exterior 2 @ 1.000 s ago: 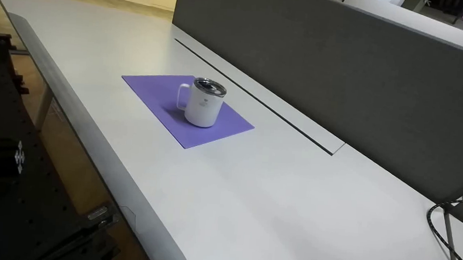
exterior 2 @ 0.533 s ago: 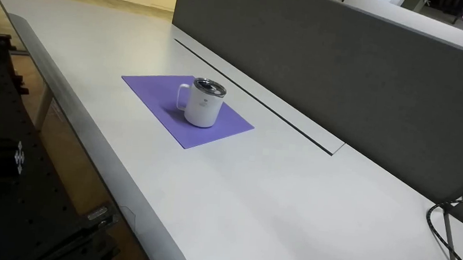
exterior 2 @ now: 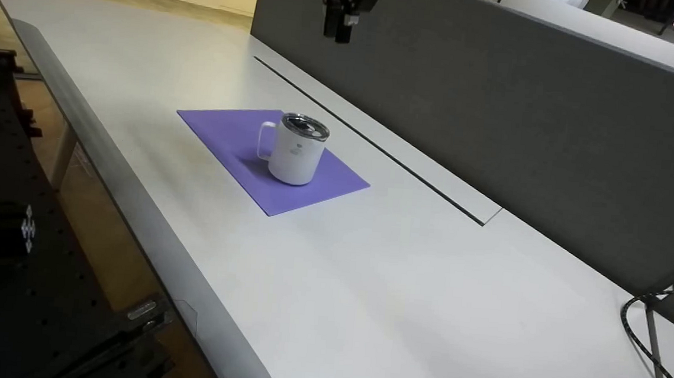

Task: Slide the small black thing on top of the cup

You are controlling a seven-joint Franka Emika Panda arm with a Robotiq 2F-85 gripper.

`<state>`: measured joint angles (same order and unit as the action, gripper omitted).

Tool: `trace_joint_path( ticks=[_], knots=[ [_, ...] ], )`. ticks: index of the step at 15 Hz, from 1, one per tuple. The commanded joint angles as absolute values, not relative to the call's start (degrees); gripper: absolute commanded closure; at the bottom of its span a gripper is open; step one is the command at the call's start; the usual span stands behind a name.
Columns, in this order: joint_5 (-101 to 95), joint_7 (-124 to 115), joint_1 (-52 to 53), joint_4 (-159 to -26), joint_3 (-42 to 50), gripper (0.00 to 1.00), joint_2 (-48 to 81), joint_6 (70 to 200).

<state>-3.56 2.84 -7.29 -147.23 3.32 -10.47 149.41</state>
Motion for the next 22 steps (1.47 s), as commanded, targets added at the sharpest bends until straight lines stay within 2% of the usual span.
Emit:
trace_joint_path(
  ticks=[1, 5, 6, 7, 15, 22],
  knots=[
    [-1.43, 6.12, -5.89, -139.61, 4.67, 0.99, -3.23, 145.88],
    [-1.34, 4.47, -6.17, -135.51, 4.40, 1.00, 0.28, 142.54],
    [-6.46, -1.94, -6.65, -134.61, 4.50, 1.00, 0.61, 140.68],
    [-2.85, 3.73, -6.21, -137.52, 4.45, 1.00, -0.61, 144.01],
    [-3.30, 3.51, -6.12, -137.34, 4.50, 0.99, -0.18, 143.85],
    [-0.94, 2.96, -5.72, -137.20, 4.09, 1.00, 4.62, 146.40]
  ],
)
